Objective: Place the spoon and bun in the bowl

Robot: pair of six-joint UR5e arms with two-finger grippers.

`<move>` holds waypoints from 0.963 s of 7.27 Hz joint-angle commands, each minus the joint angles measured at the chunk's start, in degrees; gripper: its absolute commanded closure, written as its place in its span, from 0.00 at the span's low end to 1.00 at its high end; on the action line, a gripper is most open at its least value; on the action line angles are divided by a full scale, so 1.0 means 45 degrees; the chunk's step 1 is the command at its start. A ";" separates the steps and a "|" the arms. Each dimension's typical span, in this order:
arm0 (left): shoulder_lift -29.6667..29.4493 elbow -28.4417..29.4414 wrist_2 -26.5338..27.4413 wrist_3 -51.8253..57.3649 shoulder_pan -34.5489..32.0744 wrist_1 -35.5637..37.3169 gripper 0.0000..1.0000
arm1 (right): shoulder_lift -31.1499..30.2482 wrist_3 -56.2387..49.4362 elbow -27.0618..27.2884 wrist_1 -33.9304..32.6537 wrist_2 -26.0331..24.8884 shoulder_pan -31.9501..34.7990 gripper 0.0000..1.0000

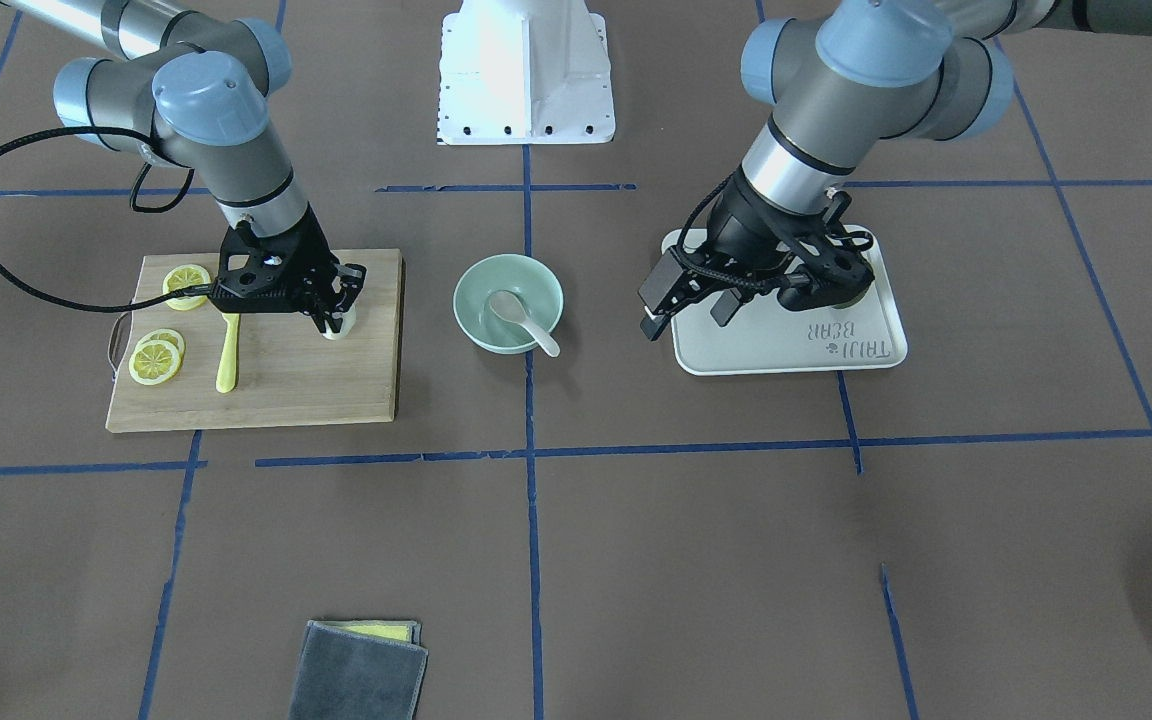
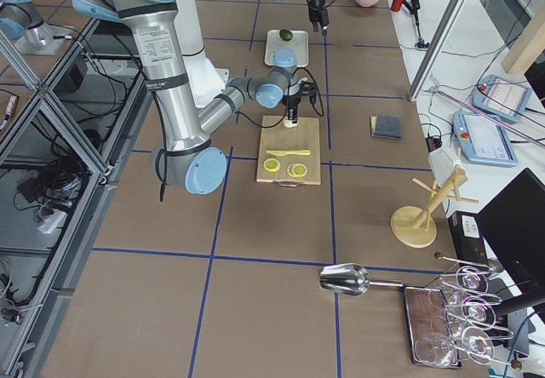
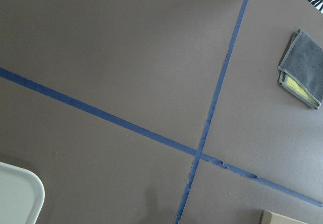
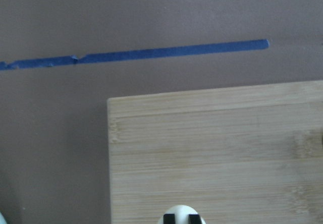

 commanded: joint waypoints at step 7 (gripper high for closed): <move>0.2448 -0.1100 -0.0149 0.9069 -0.3076 0.2033 0.00 | 0.3980 0.1776 -0.1239 -0.1503 -0.0641 -0.1158 1.00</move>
